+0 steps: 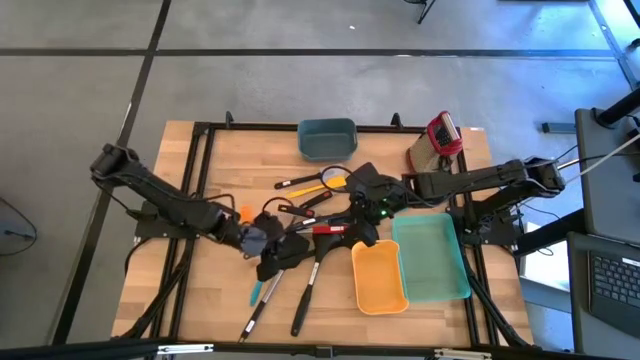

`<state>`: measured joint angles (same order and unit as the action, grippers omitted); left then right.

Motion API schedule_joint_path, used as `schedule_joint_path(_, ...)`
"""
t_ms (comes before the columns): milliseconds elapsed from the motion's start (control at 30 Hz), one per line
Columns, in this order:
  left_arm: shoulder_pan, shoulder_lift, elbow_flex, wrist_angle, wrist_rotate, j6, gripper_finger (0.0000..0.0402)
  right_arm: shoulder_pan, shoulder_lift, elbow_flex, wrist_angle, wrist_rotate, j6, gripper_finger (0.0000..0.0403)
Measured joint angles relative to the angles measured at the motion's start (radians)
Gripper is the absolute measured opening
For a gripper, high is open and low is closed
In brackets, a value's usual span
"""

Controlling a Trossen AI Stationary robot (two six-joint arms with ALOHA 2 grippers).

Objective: Pick & Place Kitchen Items
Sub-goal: Put the red serving spoon into the green bin

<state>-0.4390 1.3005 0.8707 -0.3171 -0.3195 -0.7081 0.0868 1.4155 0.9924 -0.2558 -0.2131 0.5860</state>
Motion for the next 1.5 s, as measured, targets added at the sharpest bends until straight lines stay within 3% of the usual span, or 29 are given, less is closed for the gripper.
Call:
schedule_joint_path(200, -0.055, -0.086, -0.055, 0.017, -0.166, -0.075, 0.0001, 0.0, 0.0, 0.0, 0.032, 0.0, -0.026, 0.025)
schedule_joint_path(367, -0.072, -0.175, -0.167, 0.049, -0.182, -0.155, 0.0001, 0.0, 0.0, 0.0, 0.031, 0.0, -0.036, 0.025)
schedule_joint_path(533, -0.068, -0.237, -0.276, 0.218, -0.208, -0.183, 0.0001, 0.0, 0.0, 0.0, 0.029, 0.006, -0.082, 0.025)
schedule_joint_path(733, -0.04, -0.259, -0.325, 0.338, -0.256, -0.197, 0.0001, -0.001, 0.0, 0.0, 0.028, 0.029, -0.158, 0.025)
schedule_joint_path(1067, 0.024, -0.259, -0.325, 0.359, -0.205, -0.145, 0.0001, -0.002, 0.027, 0.001, -0.047, 0.063, -0.284, 0.025)
schedule_joint_path(1500, 0.064, -0.259, -0.325, 0.359, -0.13, -0.116, 0.0001, 0.0, 0.234, 0.126, -0.149, 0.083, -0.37, 0.025)
